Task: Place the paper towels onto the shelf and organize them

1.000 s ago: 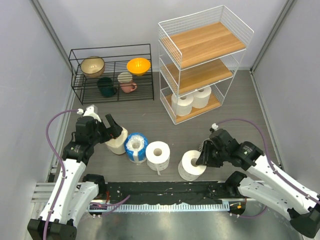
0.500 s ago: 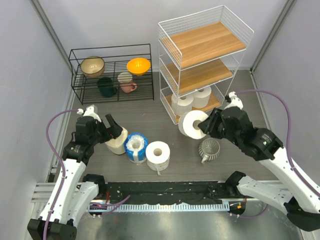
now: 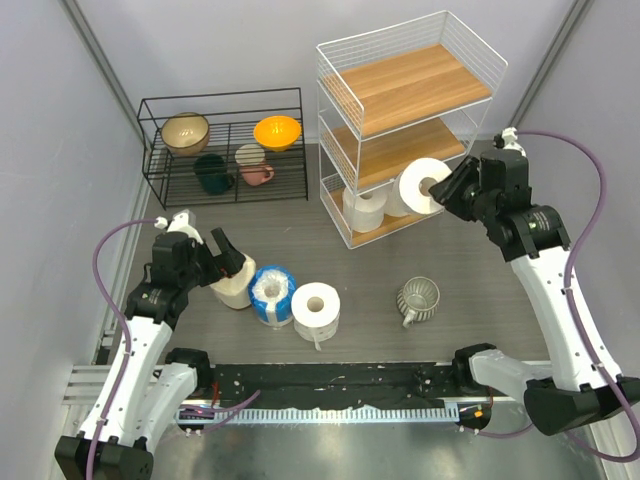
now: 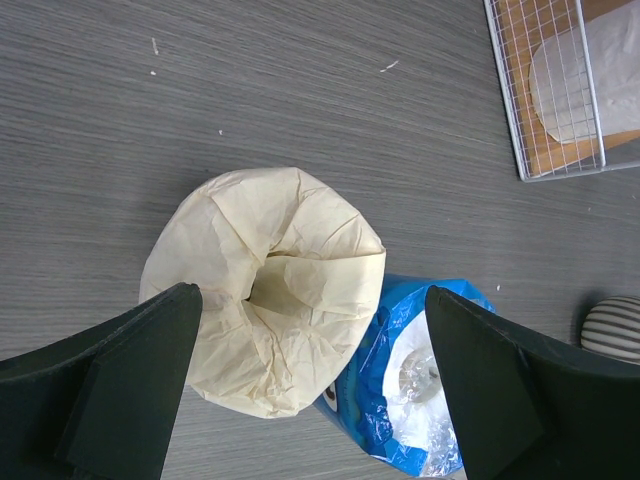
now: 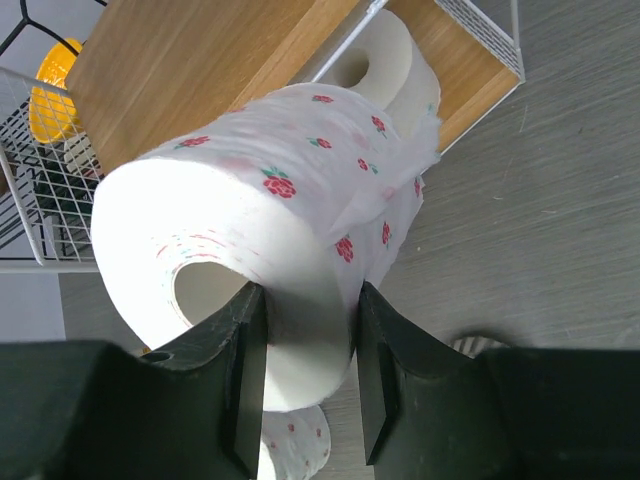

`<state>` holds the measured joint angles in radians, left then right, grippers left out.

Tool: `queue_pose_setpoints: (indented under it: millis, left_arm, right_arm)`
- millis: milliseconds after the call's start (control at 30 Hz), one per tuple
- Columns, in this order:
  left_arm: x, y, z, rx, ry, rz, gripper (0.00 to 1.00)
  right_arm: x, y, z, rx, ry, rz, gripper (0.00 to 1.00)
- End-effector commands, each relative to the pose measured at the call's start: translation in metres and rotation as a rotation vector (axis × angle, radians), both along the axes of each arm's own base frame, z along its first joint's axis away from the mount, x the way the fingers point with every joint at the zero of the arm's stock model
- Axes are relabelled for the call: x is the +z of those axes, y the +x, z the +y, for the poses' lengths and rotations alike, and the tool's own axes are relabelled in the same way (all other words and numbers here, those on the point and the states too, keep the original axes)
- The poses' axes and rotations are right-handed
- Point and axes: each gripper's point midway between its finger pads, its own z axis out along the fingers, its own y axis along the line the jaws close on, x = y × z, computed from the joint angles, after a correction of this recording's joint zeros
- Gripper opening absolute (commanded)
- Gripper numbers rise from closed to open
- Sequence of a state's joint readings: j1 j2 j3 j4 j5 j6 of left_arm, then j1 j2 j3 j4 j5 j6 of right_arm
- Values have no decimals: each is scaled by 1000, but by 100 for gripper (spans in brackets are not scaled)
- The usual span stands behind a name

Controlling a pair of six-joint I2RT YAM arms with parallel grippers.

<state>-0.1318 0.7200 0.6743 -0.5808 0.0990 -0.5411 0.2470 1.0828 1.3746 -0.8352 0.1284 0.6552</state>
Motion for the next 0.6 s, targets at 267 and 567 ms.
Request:
queue_pose_setpoints:
  millis: [267, 567]
  left_arm:
    - [7, 3, -6, -31, -16, -35, 100]
    - [8, 3, -6, -31, -17, -38, 100]
  right_arm:
    - [64, 41, 8, 83, 124, -188, 33]
    - [80, 39, 2, 83, 120, -223, 33]
